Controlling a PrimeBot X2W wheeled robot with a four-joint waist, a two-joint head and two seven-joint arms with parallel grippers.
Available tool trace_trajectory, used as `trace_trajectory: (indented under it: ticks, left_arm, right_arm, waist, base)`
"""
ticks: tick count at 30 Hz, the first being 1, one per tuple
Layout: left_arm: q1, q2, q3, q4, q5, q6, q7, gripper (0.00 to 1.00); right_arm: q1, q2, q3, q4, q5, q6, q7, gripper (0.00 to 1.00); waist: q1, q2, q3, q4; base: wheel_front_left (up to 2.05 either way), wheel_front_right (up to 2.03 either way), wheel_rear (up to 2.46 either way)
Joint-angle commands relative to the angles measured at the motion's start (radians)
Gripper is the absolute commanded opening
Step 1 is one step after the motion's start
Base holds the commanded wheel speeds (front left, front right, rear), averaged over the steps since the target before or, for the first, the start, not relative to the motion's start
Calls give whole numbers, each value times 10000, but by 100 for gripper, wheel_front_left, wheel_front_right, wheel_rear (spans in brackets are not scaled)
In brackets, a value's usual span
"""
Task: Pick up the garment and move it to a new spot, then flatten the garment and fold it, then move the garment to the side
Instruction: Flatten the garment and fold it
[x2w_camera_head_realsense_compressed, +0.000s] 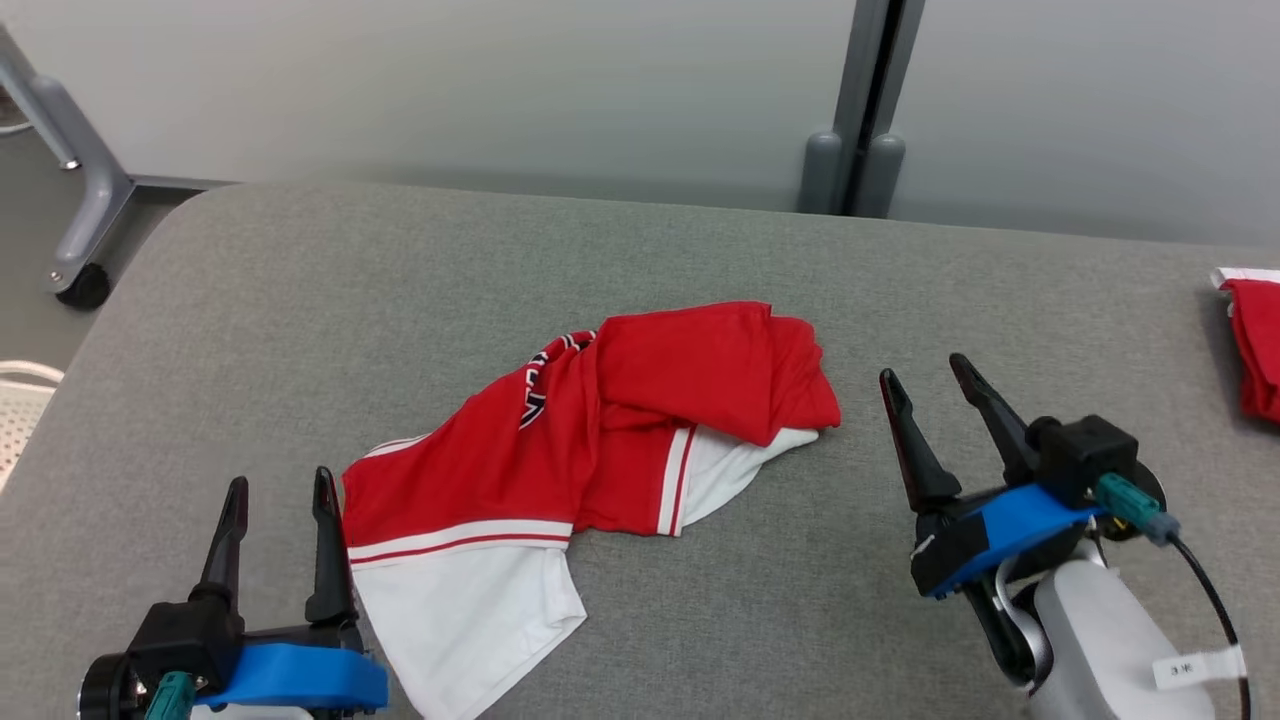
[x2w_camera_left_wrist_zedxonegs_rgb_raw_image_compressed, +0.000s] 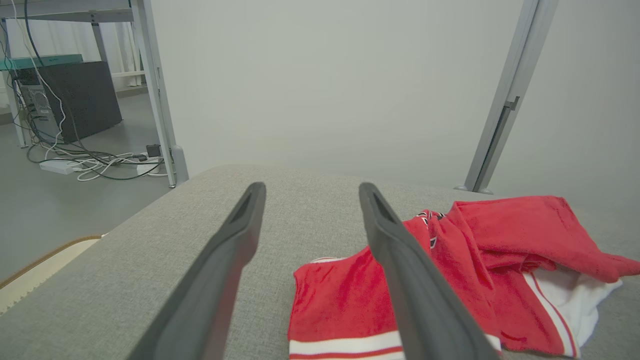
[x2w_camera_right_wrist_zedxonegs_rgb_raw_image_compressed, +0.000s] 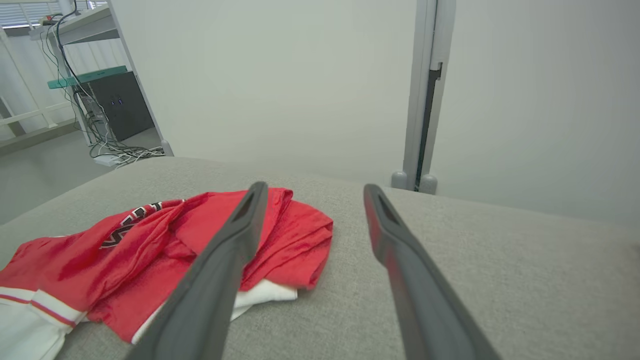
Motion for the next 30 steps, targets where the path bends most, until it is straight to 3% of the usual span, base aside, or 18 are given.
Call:
trace_trajectory:
  ticks: [1, 16, 30]
  left_arm:
    - [-222, -24, -14, -15, -47, 33, -27, 100]
    - [-962, -39, -1056, 112, -781, 234, -27, 100]
    - [-1479, -41, -1765, 194, -1237, 397, -27, 100]
  right_arm:
    - [-581, -73, 161, 382, 74, 5, 25, 100]
    - [-3756, -446, 1375, 4175, 585, 3, 296, 100]
    - [-5199, -640, 2225, 6105, 1254, 3, 109, 100]
  waist:
    - [-1, -1, 326, 380]
    - [-1, -1, 1480, 1775]
    - [-1, -1, 2108, 2394]
  base:
    - [0, 0, 0]
    - [0, 0, 0]
    - [0, 0, 0]
